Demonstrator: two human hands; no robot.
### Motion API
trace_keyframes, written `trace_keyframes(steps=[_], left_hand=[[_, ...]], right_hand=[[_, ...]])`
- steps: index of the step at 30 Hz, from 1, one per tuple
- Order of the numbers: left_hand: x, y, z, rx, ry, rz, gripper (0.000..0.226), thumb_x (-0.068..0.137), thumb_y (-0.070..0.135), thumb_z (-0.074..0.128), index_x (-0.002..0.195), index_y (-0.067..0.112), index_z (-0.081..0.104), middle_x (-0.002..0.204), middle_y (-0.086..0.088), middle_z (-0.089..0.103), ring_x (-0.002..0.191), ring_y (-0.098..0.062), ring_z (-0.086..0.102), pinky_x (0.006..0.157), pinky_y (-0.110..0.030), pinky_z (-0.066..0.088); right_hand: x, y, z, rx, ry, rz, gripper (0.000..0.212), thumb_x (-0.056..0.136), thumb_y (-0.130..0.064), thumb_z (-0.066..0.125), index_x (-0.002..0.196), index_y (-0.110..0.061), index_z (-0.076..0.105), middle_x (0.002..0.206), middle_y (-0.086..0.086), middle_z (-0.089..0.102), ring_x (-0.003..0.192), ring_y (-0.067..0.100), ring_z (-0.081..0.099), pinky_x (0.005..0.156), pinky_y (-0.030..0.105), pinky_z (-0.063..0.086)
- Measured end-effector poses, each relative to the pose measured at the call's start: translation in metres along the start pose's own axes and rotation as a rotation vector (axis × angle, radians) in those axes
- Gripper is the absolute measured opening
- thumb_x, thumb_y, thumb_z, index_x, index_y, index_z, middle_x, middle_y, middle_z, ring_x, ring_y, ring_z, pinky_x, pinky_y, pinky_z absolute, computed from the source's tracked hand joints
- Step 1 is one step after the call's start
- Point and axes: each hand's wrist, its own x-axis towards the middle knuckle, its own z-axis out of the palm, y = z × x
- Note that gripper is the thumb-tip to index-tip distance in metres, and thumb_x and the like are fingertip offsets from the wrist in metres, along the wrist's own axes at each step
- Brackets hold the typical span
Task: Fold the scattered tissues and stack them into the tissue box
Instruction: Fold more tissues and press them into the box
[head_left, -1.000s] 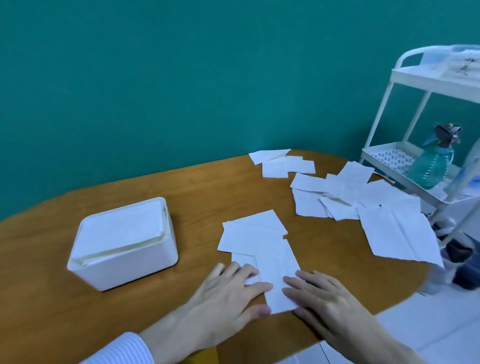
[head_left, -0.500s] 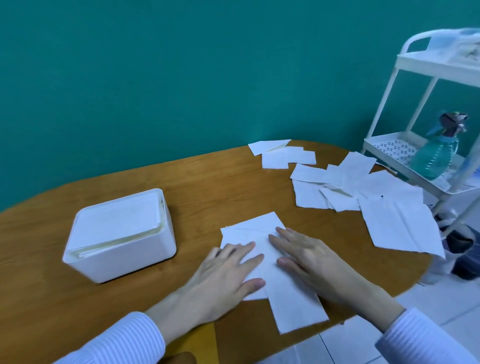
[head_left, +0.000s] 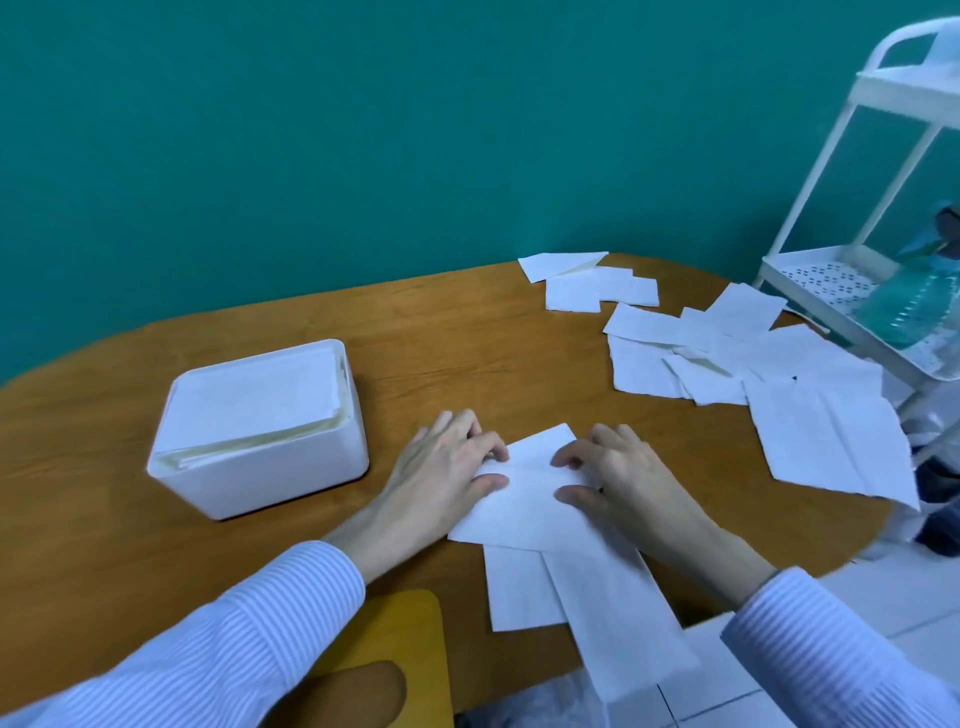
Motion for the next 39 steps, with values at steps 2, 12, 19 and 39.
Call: trace_keyframes(steps=[2,12,19,39], left_hand=[[0.003,-0.001,-0.002,-0.011,-0.01,-0.009,0.022,0.094,0.051,0.059,0.109,0.034,0.061,0.1,0.013,0.041,0.096,-0.008,0.036,0.077,-0.03,0.029],[0.001,-0.003,-0.022,-0.327,0.013,-0.036,0.008,0.095,0.037,0.06,0.09,0.032,0.057,0.085,0.013,0.063,0.086,-0.005,0.053,0.076,-0.031,0.04],[0.005,-0.004,-0.042,-0.571,0.084,-0.085,0.014,0.091,0.023,0.071,0.1,0.03,0.063,0.081,0.01,0.061,0.065,0.0,0.051,0.06,-0.016,0.038],[0.001,-0.011,-0.01,-0.387,-0.086,-0.229,0.028,0.094,0.028,0.068,0.121,0.027,0.059,0.083,0.014,0.06,0.075,-0.001,0.054,0.061,-0.018,0.034]], right_hand=[[0.006,-0.001,-0.002,0.042,-0.009,0.022,0.018,0.087,-0.034,0.071,0.104,-0.028,0.066,0.099,-0.008,0.053,0.093,0.016,0.045,0.079,0.034,0.044],[0.014,-0.004,-0.019,0.257,-0.141,0.068,0.019,0.093,-0.036,0.063,0.11,-0.03,0.057,0.093,-0.021,0.054,0.095,0.008,0.046,0.087,0.033,0.04],[0.038,0.003,-0.055,0.491,-0.113,0.036,0.004,0.094,-0.025,0.065,0.09,-0.026,0.065,0.086,-0.011,0.066,0.083,0.002,0.061,0.061,0.02,0.047],[0.06,0.013,-0.017,0.416,-0.271,0.097,0.021,0.092,-0.021,0.068,0.112,-0.027,0.063,0.099,-0.012,0.06,0.093,0.008,0.059,0.065,0.014,0.044]])
